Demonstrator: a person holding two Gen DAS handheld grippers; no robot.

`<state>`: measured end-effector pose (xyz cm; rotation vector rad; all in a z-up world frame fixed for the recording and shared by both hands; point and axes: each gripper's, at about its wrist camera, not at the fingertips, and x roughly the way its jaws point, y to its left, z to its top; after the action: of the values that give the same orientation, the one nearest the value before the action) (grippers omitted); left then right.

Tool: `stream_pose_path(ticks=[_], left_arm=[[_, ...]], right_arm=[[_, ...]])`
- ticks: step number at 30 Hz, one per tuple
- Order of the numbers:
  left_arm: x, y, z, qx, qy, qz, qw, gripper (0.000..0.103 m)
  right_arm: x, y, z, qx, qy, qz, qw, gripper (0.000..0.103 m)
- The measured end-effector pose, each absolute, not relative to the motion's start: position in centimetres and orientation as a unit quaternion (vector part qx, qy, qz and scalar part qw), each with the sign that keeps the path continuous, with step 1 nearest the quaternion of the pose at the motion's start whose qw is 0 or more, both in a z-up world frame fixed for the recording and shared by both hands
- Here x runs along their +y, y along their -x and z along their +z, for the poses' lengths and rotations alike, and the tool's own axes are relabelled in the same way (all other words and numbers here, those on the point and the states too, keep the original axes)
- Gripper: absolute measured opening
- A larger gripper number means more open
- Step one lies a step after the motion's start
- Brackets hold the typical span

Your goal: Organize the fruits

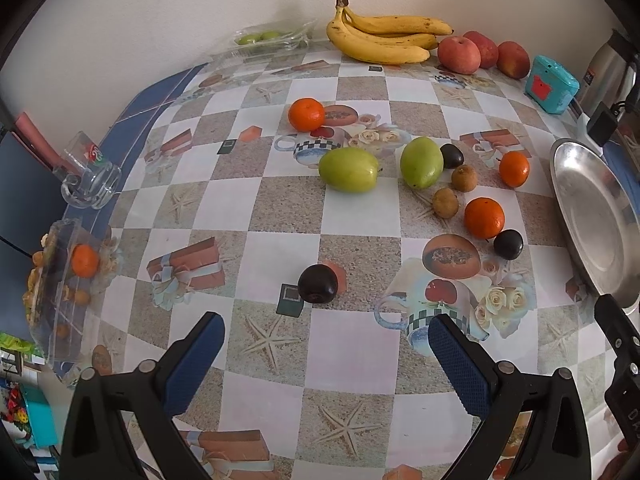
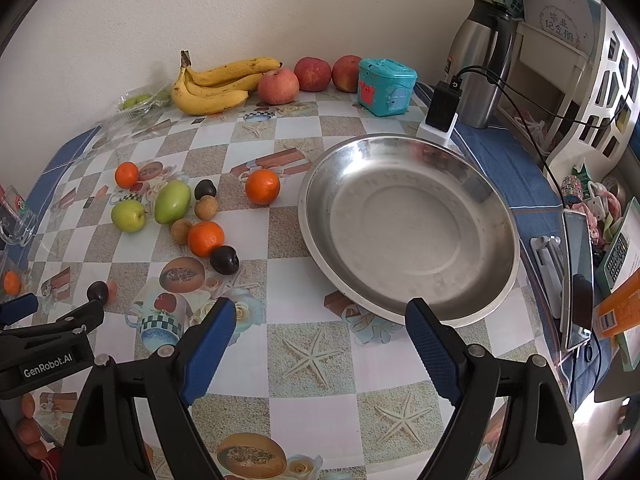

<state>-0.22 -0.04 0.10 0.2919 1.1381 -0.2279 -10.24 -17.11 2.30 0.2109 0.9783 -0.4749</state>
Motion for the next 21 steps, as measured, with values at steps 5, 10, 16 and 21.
stream_pose_path(ticks=[5, 10, 16, 21], left_arm=[[-0.2, 0.2, 0.3, 0.532, -0.132, -0.120, 0.828, 0.103], [0.1, 0.0, 0.5, 0.530, -0.118, -0.125, 0.831, 0.103], [0.8, -0.5, 1.4, 0.502, -0.087, -0.138, 0.849, 0.103], [2.0, -1.3, 2.8, 0.468, -0.036, -0.152, 0.870, 0.103]], right_arm=[[-17.0, 10.2, 2.3, 0.465, -0.100, -0.226, 0.850, 0.087], [-17.1, 10.3, 2.1, 0.468, -0.098, -0.226, 0.849, 0.087], [-17.0, 9.9, 2.1, 0.466, -0.102, -0.216, 0.852, 0.087], [-16.9, 9.1, 2.0, 0.459, -0.121, -0.193, 0.859, 0.087]])
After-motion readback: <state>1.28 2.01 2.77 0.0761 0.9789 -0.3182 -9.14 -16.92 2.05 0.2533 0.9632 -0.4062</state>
